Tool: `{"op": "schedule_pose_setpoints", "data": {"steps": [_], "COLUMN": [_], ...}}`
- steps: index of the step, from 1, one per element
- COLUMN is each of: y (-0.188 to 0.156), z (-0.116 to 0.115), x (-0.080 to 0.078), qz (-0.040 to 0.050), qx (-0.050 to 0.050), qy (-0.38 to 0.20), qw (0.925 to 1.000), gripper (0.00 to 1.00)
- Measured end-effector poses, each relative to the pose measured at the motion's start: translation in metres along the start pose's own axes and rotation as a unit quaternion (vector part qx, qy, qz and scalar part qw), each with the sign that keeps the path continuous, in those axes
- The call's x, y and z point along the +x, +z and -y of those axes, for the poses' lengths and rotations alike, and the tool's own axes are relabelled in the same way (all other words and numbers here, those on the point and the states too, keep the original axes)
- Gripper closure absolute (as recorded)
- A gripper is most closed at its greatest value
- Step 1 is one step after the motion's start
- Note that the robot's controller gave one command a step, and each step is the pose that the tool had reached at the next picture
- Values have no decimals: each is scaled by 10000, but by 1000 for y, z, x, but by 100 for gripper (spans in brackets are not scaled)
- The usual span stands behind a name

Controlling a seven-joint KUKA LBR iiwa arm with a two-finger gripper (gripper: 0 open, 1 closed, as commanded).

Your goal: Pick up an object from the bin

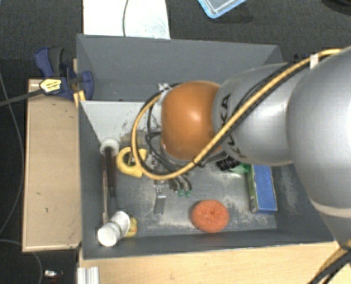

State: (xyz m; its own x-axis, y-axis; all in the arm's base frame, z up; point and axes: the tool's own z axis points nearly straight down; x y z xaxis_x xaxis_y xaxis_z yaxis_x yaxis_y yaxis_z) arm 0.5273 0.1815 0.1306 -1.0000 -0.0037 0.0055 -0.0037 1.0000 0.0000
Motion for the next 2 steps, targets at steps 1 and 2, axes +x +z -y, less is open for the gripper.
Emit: {"op": "schedule_pose_setpoints", "data": {"steps": [1, 2], "y": [-4, 12], "z": [1, 2], "x": [-2, -16], "qz": [36, 64], "qx": [-7, -21], "qy": [26, 337], "qw": [10000, 9994], "gripper": [0, 0]}}
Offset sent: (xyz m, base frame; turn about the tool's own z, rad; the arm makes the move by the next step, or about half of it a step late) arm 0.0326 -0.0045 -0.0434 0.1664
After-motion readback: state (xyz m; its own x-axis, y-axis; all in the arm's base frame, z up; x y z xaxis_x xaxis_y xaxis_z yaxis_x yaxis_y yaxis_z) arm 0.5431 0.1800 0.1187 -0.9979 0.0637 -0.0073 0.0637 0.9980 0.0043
